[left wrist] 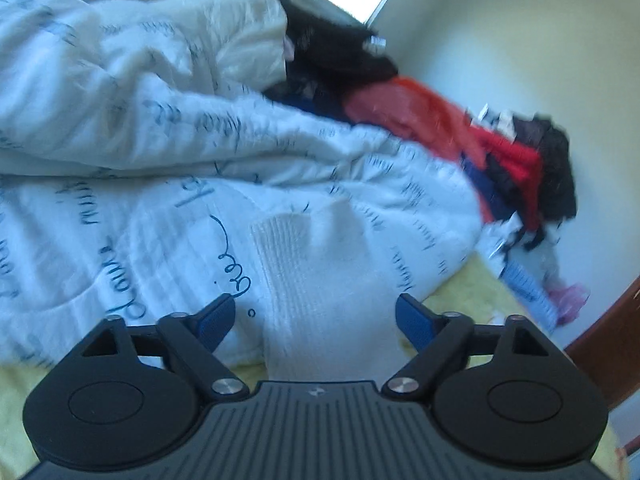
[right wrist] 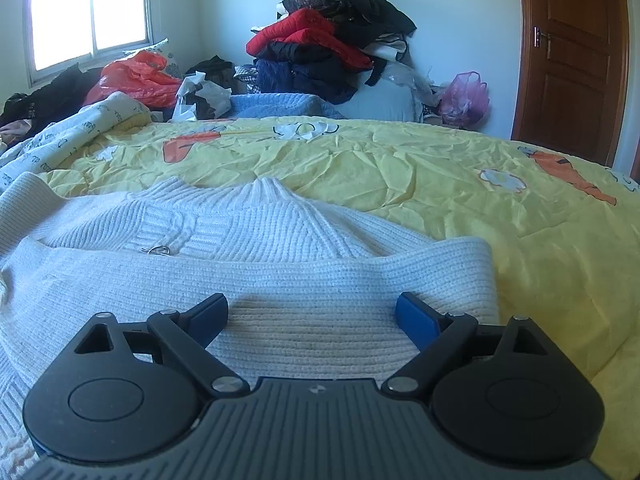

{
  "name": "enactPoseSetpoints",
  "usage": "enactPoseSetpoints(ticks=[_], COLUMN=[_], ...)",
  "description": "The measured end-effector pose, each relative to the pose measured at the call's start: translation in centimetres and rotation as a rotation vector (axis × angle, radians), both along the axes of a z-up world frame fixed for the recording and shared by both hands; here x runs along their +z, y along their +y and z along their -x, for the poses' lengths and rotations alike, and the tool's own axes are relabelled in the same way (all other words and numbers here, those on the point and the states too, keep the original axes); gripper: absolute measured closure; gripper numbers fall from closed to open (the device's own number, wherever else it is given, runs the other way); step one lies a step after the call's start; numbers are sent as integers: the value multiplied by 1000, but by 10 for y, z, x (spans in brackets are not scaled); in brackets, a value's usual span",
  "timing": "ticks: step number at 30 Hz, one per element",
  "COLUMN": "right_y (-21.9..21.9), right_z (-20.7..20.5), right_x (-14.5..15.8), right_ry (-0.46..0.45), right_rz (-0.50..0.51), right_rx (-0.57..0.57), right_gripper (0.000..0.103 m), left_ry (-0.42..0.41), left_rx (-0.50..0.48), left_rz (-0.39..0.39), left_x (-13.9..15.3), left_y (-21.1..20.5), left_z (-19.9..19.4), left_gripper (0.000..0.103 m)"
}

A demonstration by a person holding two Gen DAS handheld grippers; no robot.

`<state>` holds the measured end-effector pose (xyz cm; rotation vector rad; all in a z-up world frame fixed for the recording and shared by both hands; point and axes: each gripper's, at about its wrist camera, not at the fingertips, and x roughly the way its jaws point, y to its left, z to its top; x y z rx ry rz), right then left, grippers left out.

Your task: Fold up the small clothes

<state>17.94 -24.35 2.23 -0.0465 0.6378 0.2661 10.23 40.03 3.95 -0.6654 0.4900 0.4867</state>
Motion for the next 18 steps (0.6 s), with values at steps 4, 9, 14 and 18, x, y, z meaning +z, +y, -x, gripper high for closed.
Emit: enactPoseSetpoints(ticks=[4,9,14,18], right_y=[-1,-1,-1,-1], right_z=[0,-1,-1,-1], right_x=[0,0,0,0], right_ry=[2,4,4,4], right_rz=[-9,-13,-11,-12], right_rx=[4,7,6,6], right_gripper=[10,9,9,9], left_ry=[56,76,95,29], left_rx=[7,17,18,-44], left_rz=[-27,-93,-198,-327], left_x=[-13,-17,1,37], left_y=[7,7,-15,-70], left_z=[-19,-22,-15,-8], left_gripper=[57,88,95,95])
